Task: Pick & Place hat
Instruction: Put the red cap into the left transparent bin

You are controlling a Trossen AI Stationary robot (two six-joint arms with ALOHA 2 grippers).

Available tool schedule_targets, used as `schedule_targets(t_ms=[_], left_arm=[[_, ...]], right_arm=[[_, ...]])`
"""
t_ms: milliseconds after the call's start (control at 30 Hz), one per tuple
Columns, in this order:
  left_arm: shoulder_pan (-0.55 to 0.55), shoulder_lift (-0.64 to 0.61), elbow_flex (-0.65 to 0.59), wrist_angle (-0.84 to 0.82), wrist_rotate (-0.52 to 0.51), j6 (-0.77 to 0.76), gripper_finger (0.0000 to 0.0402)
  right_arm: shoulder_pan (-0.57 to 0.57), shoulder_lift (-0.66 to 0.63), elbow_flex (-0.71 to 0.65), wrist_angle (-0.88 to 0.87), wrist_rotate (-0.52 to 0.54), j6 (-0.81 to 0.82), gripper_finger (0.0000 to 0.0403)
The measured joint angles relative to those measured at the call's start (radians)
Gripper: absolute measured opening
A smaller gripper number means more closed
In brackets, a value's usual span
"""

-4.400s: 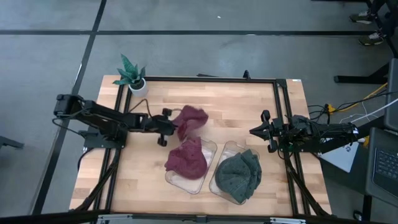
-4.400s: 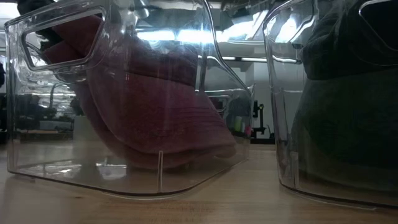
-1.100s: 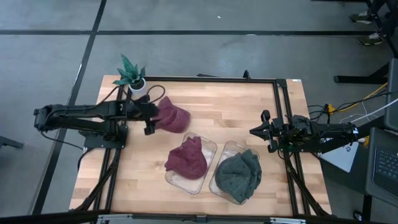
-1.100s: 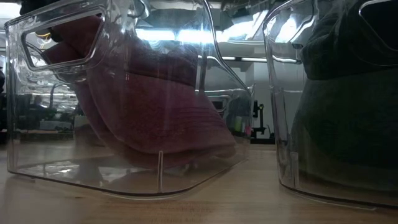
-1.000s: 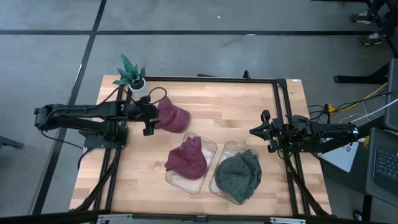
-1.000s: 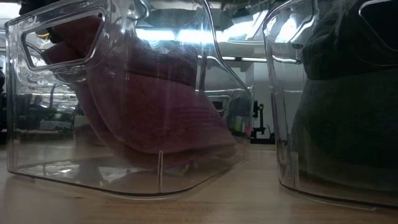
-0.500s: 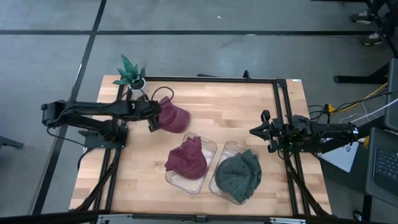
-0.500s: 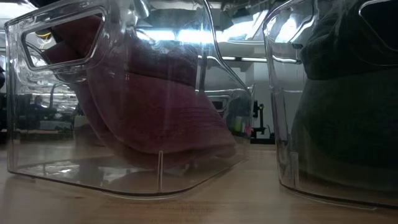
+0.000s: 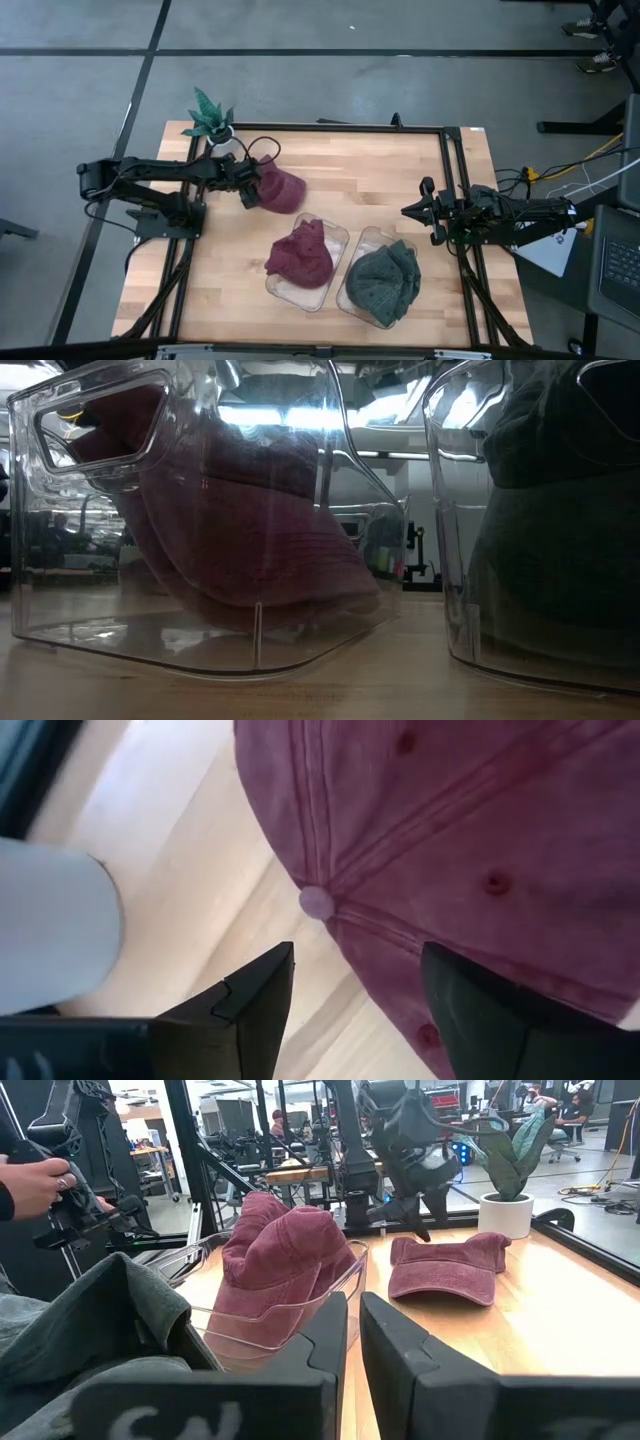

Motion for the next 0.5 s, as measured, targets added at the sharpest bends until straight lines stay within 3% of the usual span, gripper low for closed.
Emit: schedule_targets(t_ms=[167,500], left_arm=[[0.019,0.056,0.000,0.023,0.022,-0.056,0.0214],[0.083,0.179,-0.001,0.132,-0.039,-0.035,0.0214]], right_arm=[[0.000,0.000,0.000,0.000,0.000,0.000,0.0034],[0.000,0.000,0.000,0.000,0.000,0.000,0.0034]])
